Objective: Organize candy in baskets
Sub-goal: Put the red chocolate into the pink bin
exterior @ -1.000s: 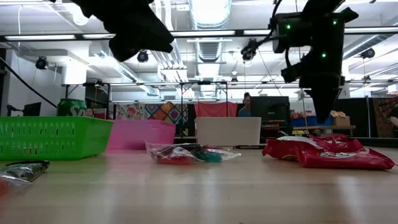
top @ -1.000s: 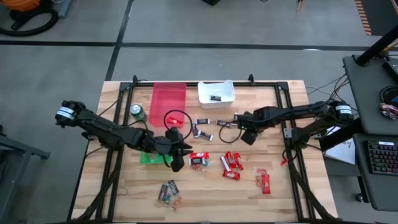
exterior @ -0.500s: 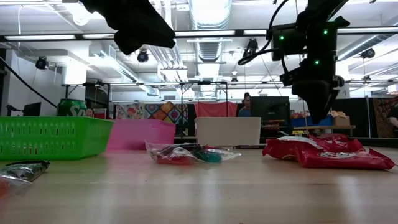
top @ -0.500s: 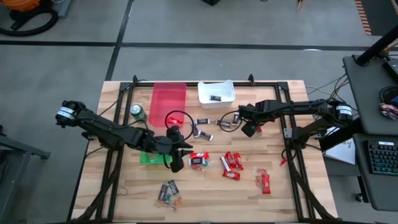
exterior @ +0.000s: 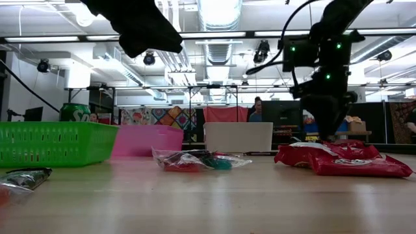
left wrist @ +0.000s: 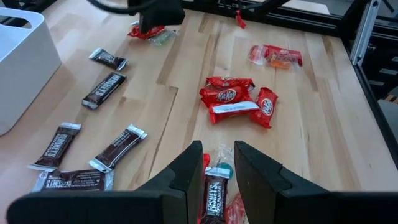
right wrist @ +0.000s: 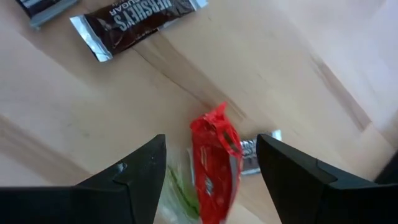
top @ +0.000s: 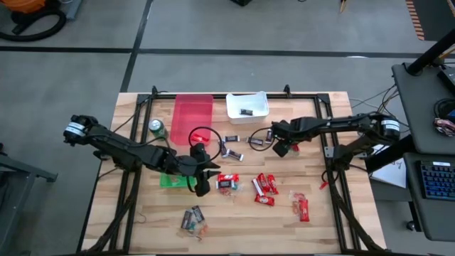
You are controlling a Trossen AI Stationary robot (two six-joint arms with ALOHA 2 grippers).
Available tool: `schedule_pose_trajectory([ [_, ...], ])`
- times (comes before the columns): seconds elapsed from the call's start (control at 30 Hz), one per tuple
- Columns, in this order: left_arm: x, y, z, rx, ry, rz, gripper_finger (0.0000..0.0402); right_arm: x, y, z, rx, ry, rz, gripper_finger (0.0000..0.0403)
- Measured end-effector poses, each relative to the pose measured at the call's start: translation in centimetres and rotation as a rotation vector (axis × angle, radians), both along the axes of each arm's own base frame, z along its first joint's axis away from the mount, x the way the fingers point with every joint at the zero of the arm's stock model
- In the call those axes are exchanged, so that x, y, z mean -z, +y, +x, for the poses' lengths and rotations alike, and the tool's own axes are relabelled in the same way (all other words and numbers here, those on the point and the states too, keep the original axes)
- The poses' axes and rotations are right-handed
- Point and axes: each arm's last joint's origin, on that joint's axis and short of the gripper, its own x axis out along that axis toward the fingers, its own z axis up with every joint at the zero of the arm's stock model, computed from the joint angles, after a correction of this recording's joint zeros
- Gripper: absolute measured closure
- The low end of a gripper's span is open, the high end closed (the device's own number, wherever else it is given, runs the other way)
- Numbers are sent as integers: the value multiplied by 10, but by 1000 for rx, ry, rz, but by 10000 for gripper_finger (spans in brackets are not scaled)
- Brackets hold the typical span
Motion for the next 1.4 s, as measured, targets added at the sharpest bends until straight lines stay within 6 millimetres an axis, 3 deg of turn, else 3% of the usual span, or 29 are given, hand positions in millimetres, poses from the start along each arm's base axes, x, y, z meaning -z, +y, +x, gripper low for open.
schedule_pose_trajectory([
  [0.27,0,0,0,-1,1,1,326,20,-3,9,0,30,-3,176],
  [0.47,0,0,0,1,2,3,326,31,-5,13,2,58,-12,208],
  [0.9,0,0,0,1,3,4,326,27,-5,13,-16,58,-40,387],
  [1.13,0,0,0,8,4,17,326,4,-4,10,-40,-63,-70,390],
  [1.4,3,-5,-1,48,-56,34,326,-44,4,9,-182,-437,-101,391],
])
